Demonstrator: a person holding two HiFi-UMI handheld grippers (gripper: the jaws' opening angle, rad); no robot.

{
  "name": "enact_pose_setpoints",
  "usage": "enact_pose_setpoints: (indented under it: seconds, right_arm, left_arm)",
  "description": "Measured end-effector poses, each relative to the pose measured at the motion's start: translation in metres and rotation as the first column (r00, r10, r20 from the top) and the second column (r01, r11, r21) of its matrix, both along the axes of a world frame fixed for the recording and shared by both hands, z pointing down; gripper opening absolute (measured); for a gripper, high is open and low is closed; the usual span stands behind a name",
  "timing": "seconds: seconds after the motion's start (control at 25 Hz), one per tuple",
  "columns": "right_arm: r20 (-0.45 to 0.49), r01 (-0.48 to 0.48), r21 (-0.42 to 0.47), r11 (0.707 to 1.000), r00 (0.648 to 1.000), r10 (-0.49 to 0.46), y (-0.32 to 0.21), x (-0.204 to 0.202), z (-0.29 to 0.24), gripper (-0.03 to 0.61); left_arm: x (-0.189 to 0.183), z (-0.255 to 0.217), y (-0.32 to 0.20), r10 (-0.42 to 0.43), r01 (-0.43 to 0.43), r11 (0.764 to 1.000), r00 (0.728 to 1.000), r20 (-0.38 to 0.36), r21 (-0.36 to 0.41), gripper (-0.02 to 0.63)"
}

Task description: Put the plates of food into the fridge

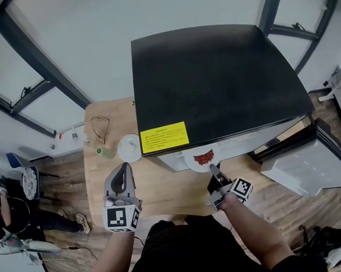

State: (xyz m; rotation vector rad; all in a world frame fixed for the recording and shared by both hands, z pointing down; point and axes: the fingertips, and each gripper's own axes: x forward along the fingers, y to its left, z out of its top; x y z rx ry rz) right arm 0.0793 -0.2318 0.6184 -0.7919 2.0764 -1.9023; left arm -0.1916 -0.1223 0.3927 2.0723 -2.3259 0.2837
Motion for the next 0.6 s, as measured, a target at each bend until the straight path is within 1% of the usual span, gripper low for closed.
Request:
enact_pose_setpoints:
  seconds: [0.12,0.28,0.44,0.6]
  right_arm:
    - [-0.007,0.009,-0.007,1.0,1.0,-0.009,-0.009,-0.011,0.001,0.032]
    - [-0.017,0.014,-0.025,1.0,1.0,-0.015,-0.02,-0.022,0.005,0.032]
    - [-0.056,0.032,-0.02,0.999,0.998,-0.033,-0.029,-0.032,0.011,0.032]
    - [-0.057,0.038,-0.024,0.999,0.998,-0.039,-0.038,-0.043,0.016,0.032]
  left_arm:
    - [-0.006,0.0,0.0,-0.013,0.013,1.0,1.0,0.005,-0.003,0.003]
    - [-0.014,0.008,0.003,-0.039,0.039,0.999,0.999,-0.005,-0.02,0.003]
    - [-0.024,0.013,0.01,-0.07,0.07,0.997,0.998,-0.006,-0.039,0.003]
    - [-0.038,0.017,0.02,-0.106,0.106,0.993,0.994,-0.005,-0.052,0.003]
